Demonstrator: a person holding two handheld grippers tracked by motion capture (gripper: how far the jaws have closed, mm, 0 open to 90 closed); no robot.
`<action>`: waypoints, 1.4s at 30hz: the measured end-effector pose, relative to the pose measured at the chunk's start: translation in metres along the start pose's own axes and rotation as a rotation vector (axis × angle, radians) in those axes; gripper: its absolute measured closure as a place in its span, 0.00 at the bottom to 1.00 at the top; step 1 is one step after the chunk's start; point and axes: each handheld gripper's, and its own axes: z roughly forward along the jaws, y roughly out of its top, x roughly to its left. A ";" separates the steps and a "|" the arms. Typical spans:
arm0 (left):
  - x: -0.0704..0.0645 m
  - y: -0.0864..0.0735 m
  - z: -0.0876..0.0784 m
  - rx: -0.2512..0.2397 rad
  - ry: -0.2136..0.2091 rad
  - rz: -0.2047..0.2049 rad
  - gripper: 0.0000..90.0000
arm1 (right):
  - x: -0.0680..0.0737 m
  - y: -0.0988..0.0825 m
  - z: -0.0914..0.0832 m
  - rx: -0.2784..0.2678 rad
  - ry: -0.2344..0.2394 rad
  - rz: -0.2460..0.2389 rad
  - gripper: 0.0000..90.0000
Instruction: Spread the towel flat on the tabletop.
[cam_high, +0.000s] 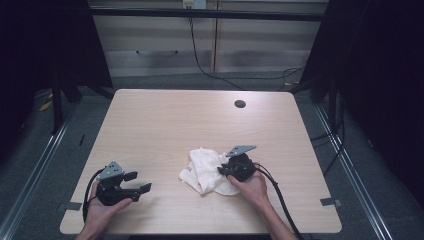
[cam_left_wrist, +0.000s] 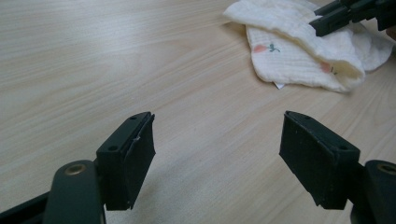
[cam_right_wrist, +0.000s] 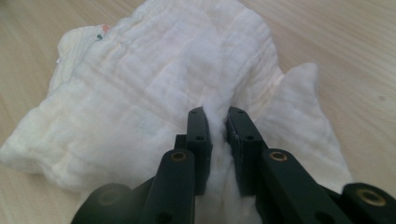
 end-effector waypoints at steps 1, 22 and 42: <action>0.000 0.000 0.000 0.000 0.000 0.000 0.29 | 0.000 0.000 0.000 0.000 0.000 0.000 0.90; 0.003 0.000 0.000 -0.003 -0.003 -0.016 0.29 | 0.064 0.007 0.021 -0.038 0.053 -0.009 0.91; 0.003 0.023 0.005 0.022 -0.046 -0.023 0.34 | 0.045 0.019 -0.017 -0.115 0.047 -0.012 0.47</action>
